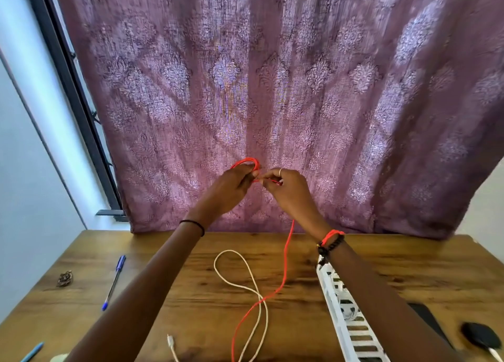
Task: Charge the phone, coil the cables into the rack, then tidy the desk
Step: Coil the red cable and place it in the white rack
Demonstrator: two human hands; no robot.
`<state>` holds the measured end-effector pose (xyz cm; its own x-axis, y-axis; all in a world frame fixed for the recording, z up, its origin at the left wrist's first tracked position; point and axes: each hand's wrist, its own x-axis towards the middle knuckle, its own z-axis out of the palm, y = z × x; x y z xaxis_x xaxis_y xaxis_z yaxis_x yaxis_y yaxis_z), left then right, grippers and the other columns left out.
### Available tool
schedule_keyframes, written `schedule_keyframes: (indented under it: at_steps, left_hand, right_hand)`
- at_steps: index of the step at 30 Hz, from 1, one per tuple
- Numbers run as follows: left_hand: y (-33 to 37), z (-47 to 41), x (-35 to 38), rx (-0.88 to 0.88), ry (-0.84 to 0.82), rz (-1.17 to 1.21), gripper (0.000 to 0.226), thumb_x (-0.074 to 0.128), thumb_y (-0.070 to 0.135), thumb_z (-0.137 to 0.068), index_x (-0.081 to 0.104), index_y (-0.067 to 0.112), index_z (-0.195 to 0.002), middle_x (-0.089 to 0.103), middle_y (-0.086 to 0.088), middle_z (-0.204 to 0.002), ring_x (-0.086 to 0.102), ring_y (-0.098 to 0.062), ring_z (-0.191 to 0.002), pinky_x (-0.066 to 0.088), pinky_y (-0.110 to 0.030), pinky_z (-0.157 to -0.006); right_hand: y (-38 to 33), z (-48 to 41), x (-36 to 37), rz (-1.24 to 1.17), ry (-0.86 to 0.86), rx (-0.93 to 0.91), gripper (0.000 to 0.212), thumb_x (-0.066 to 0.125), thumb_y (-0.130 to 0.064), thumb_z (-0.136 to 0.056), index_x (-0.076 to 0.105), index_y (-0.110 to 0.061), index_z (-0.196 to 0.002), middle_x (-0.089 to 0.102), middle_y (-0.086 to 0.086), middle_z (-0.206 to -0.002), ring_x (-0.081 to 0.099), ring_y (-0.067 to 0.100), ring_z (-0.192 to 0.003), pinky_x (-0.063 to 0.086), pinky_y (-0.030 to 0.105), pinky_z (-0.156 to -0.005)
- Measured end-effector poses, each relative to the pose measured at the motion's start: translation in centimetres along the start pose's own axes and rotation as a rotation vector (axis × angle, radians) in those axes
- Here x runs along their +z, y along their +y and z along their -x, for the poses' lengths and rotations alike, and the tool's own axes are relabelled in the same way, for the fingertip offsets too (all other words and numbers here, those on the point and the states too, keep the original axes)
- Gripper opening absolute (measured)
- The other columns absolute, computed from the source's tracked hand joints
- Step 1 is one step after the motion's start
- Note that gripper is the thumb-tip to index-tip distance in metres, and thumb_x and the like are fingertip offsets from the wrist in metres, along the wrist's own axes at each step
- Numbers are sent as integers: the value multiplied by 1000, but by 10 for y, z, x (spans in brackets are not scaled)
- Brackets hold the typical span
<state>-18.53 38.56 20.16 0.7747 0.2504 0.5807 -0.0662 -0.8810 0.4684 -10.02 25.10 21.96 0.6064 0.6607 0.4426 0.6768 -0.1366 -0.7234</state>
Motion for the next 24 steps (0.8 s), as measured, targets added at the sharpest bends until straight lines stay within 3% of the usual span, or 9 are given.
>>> schedule_keyframes:
  at_steps: [6,10,13,17,21,24]
  left_hand:
    - [-5,4,-2,-275,-157,464,30,40,24,-100,61,3,-102,46,6,-63,38,-7,-56,32,-20,-52]
    - [-1,4,-8,-335,-230,713,32,32,19,-102,61,5,-109,45,11,-58,37,-5,-50,30,-15,-47]
    - [0,1,-13,-369,-258,839,40,28,20,-102,56,-5,-117,41,14,-54,35,-4,-49,26,-15,-47]
    - [1,-5,-20,-377,-259,950,39,30,21,-102,59,-2,-112,37,11,-57,31,-4,-49,21,-17,-47]
    - [1,-13,-23,-409,-176,1121,36,33,24,-101,63,5,-101,38,9,-59,30,-2,-48,22,-15,-45]
    - [-1,-16,-20,-453,-107,1345,36,30,25,-101,60,5,-103,39,10,-58,33,-1,-45,24,-12,-41]
  right_hand:
    - [6,-9,-2,-79,28,-91,14,69,-13,-81,74,-8,-93,67,-5,-80,57,-9,-69,42,5,-68]
    - [1,-12,-4,-209,21,-99,17,67,-8,-82,72,-1,-97,58,-14,-71,55,-11,-52,38,4,-52]
    - [-3,-17,-3,-323,43,-64,18,68,-7,-81,72,1,-97,59,-16,-63,54,-9,-48,38,6,-47]
    - [-6,-28,3,-409,62,-16,16,69,-11,-82,73,-3,-94,62,-8,-68,45,2,-37,33,14,-35]
    - [-7,-39,5,-525,88,37,14,68,-13,-83,73,-7,-94,62,-8,-61,38,2,-37,30,16,-34]
    - [-1,-45,6,-630,122,132,15,66,-13,-85,71,-9,-98,59,5,-65,33,3,-37,27,15,-35]
